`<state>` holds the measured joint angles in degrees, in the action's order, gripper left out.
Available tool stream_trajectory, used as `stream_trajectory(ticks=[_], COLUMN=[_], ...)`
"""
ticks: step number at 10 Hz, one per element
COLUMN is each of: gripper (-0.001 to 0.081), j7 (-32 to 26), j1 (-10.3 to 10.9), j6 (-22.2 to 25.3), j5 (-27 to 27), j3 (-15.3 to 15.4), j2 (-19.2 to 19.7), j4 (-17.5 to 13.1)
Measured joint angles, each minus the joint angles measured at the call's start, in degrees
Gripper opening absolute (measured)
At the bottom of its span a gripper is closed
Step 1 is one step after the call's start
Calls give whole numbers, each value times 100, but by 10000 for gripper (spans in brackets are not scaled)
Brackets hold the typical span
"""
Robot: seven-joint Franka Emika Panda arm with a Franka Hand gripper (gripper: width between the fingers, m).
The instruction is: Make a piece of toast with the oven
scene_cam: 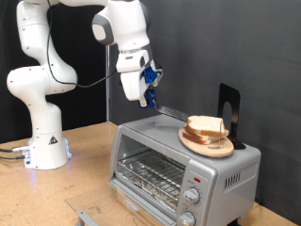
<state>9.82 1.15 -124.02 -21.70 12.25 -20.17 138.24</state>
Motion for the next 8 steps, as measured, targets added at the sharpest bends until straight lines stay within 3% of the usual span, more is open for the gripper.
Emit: stream_trajectory(ticks=[8], gripper=[410], j7=[175], j1=[-72], j6=[-150], j5=[6], j3=[18], j2=[229], j4=[-231])
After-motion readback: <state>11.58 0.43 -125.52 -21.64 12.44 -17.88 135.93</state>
